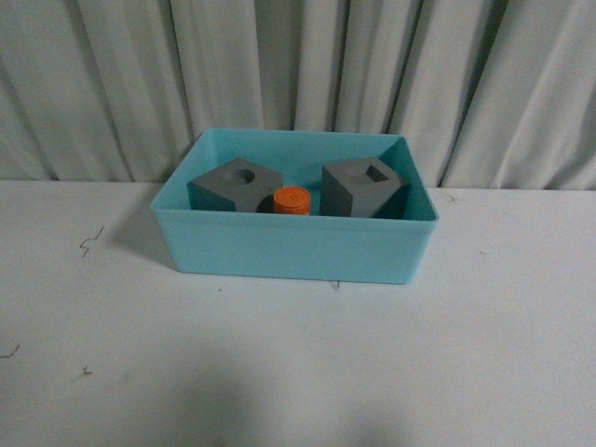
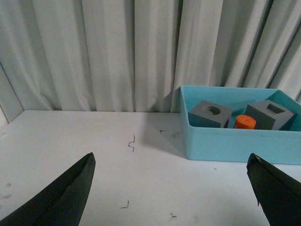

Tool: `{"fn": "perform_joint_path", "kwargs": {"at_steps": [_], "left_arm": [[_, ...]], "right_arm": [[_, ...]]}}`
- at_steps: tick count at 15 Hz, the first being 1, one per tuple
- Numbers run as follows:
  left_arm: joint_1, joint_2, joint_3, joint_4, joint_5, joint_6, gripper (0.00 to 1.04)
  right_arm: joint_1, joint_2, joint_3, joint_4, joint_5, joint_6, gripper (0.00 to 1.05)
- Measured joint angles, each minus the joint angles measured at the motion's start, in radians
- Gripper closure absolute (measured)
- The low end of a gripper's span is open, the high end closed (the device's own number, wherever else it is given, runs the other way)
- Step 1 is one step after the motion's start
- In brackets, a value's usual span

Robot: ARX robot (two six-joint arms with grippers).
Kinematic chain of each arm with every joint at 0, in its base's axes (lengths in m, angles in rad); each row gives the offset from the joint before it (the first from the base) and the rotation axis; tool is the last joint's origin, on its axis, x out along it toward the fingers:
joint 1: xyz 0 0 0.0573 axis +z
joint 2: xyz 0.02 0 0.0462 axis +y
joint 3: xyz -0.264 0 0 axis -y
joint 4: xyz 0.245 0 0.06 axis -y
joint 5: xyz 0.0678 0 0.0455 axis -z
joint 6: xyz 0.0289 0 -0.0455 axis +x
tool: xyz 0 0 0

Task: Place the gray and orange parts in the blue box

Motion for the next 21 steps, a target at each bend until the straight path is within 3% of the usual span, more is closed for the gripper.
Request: {"fn": "perform_joint_path", "kwargs": {"at_steps": [1,2,3,5,7,8,10,11,12,21], "left_arm": [[0.0,0.0,0.0,0.0,0.001,0.0,0.07],[0.0,0.0,0.0,0.0,-0.003,0.0,0.07],[0.0,0.0,0.0,0.0,0.0,0.0,0.07],[0.0,0.0,0.0,0.0,0.0,0.0,0.07],[0.0,0.0,0.0,0.0,-0.001,0.0,0.07],[0.0,0.0,0.0,0.0,0.0,0.0,0.07],[0.0,0.0,0.0,0.0,0.0,0.0,0.07],[0.0,0.0,0.0,0.0,0.0,0.0,0.07],[0.0,0.0,0.0,0.0,0.0,0.0,0.07],[0.0,0.0,0.0,0.0,0.0,0.0,0.07]], "right_arm": [[-0.033,-0.074,-0.101,0.25,-0.036,-0.089,0.18],[-0.096,-0.179,-0.193,0.409,-0.077,-0.222,0.31],[-0.164,-0.219,-0.209,0.455,-0.126,-0.331,0.44],[-0.259,-0.291,-0.212,0.407,-0.238,-0.421,0.69],[-0.306,-0.467,-0.242,0.252,-0.293,-0.444,0.95],[-0.348,-0.505,-0.25,0.239,-0.319,-0.453,1.03],[-0.412,-0.509,-0.25,0.229,-0.397,-0.455,1.03],[-0.517,-0.52,-0.25,0.217,-0.5,-0.456,1.03],[-0.563,-0.521,-0.25,0.22,-0.509,-0.455,1.03],[-0.553,-0.52,-0.25,0.218,-0.53,-0.455,1.03]]}}
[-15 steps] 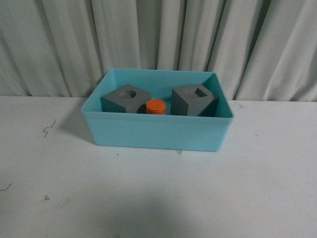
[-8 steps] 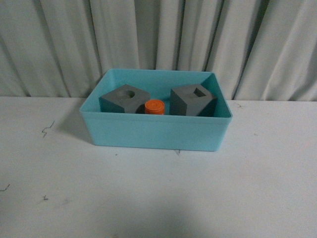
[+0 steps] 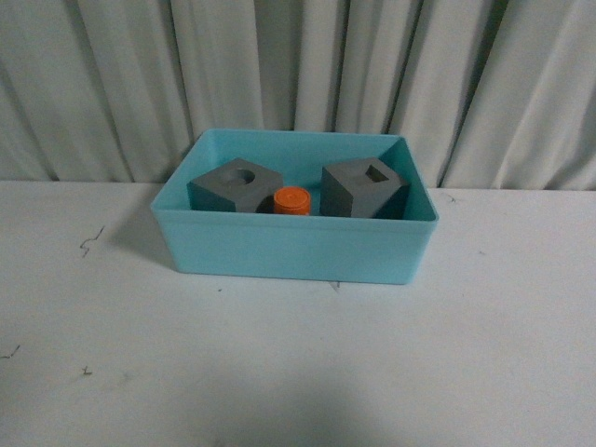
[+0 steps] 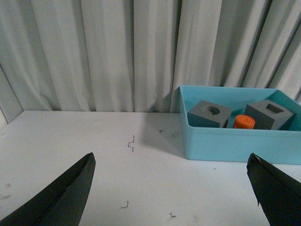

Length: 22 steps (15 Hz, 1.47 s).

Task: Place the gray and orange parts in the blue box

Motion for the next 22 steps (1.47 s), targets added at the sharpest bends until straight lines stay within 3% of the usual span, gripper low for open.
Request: {"fn": "perform_joint_path", "kwargs": {"at_steps": [1,8,22], "left_arm": [[0.0,0.0,0.0,0.0,0.0,0.0,0.07],[0.0,0.0,0.0,0.0,0.0,0.0,0.07],[0.0,0.0,0.0,0.0,0.0,0.0,0.07]], "right_arm": [[0.0,0.0,0.0,0.0,0.0,-0.002,1.0],[0.0,0.0,0.0,0.0,0.0,-0.001,0.05],[0.0,0.0,0.0,0.0,0.0,-0.002,0.06]]}}
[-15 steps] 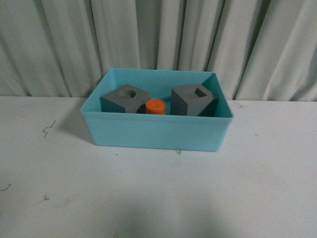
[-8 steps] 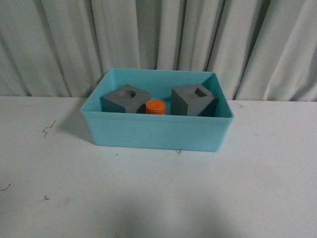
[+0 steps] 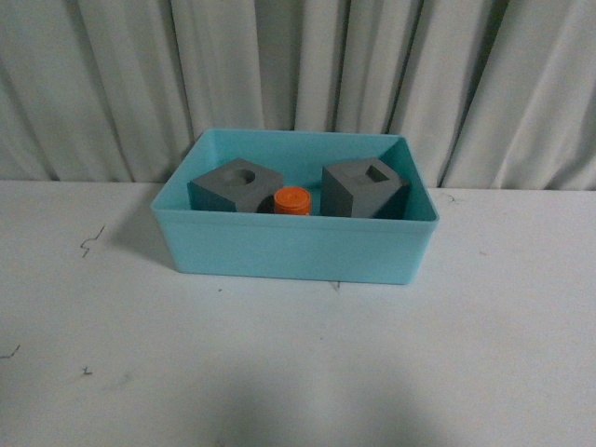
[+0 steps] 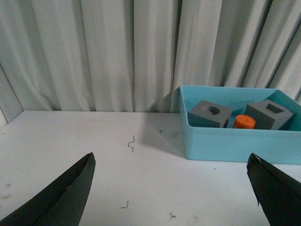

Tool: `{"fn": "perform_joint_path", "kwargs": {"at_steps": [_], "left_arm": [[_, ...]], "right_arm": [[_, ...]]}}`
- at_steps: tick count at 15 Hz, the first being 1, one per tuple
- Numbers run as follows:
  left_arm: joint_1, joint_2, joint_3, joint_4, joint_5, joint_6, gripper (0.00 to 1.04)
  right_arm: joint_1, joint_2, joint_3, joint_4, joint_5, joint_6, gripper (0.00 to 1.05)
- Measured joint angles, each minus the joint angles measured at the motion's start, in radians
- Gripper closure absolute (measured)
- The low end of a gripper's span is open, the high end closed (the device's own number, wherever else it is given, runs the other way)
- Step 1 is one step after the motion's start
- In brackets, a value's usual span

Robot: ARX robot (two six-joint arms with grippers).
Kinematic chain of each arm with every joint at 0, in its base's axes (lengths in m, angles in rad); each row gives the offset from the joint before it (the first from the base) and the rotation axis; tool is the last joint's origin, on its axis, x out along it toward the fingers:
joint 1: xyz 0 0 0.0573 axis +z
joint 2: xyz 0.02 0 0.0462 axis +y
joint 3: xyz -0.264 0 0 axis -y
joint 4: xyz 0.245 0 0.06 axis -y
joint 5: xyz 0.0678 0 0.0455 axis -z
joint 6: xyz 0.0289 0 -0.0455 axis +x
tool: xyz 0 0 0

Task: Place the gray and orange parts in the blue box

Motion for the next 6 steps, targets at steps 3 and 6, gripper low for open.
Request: {"fn": "perform_joint_path", "kwargs": {"at_steps": [3,6], "left_arm": [[0.0,0.0,0.0,0.0,0.0,0.0,0.07],[0.0,0.0,0.0,0.0,0.0,0.0,0.07]], "right_arm": [[0.0,0.0,0.0,0.0,0.0,0.0,0.06],[0.0,0.0,0.0,0.0,0.0,0.0,0.06]]}}
